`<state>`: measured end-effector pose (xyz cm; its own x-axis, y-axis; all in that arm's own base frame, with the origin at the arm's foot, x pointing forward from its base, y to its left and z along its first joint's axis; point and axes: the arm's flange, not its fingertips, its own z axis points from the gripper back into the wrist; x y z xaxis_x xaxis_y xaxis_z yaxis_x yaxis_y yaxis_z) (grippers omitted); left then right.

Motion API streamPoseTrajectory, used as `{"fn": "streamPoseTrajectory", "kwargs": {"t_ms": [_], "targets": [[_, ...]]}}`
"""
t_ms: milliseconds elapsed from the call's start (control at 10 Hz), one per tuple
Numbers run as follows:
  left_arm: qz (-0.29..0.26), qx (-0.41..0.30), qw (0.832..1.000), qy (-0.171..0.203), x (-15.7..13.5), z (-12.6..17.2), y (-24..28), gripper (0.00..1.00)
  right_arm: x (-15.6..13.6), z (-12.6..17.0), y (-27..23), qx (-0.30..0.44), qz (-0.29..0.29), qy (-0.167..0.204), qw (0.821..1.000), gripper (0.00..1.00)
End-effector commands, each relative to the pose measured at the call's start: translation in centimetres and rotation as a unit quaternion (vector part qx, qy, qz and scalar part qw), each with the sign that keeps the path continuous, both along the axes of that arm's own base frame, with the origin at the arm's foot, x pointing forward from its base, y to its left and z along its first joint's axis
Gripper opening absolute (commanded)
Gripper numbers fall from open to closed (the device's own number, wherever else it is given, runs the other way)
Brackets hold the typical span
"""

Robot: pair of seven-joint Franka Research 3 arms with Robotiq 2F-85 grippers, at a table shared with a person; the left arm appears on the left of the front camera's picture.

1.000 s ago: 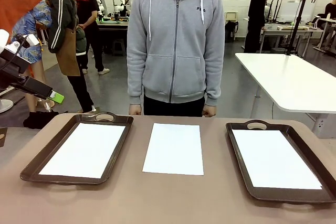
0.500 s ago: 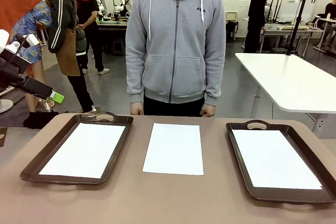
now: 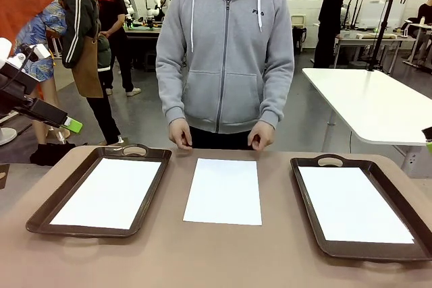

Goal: Sort the A4 documents.
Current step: Receive the A4 Paper.

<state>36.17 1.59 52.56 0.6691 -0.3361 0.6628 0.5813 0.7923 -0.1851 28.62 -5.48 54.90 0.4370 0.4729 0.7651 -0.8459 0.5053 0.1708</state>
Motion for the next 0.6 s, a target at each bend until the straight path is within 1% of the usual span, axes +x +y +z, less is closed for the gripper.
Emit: {"fn": "streamPoseTrajectory", "kwargs": {"t_ms": [0,100,200,300,500], "targets": [[0.003,0.001,1.000,-0.003,0.0,-0.2,0.0,1.00,0.8,0.3,0.2,0.011,-0.011,0.007,1.000,1.00],[0.003,0.001,1.000,-0.003,0.0,-0.2,0.0,1.00,1.0,0.1,0.2,0.013,-0.021,0.011,1.000,1.00],[0.003,0.001,1.000,-0.003,0.0,-0.2,0.0,1.00,1.4,-0.5,-0.3,0.021,-0.047,0.010,0.999,1.00],[0.003,0.001,1.000,-0.003,0.0,-0.2,0.0,1.00,0.2,-0.1,-0.1,0.001,-0.005,0.005,1.000,1.00],[0.003,0.001,1.000,-0.003,0.0,-0.2,0.0,1.00,0.2,-0.1,-0.1,0.001,-0.005,0.005,1.000,1.00]]}}
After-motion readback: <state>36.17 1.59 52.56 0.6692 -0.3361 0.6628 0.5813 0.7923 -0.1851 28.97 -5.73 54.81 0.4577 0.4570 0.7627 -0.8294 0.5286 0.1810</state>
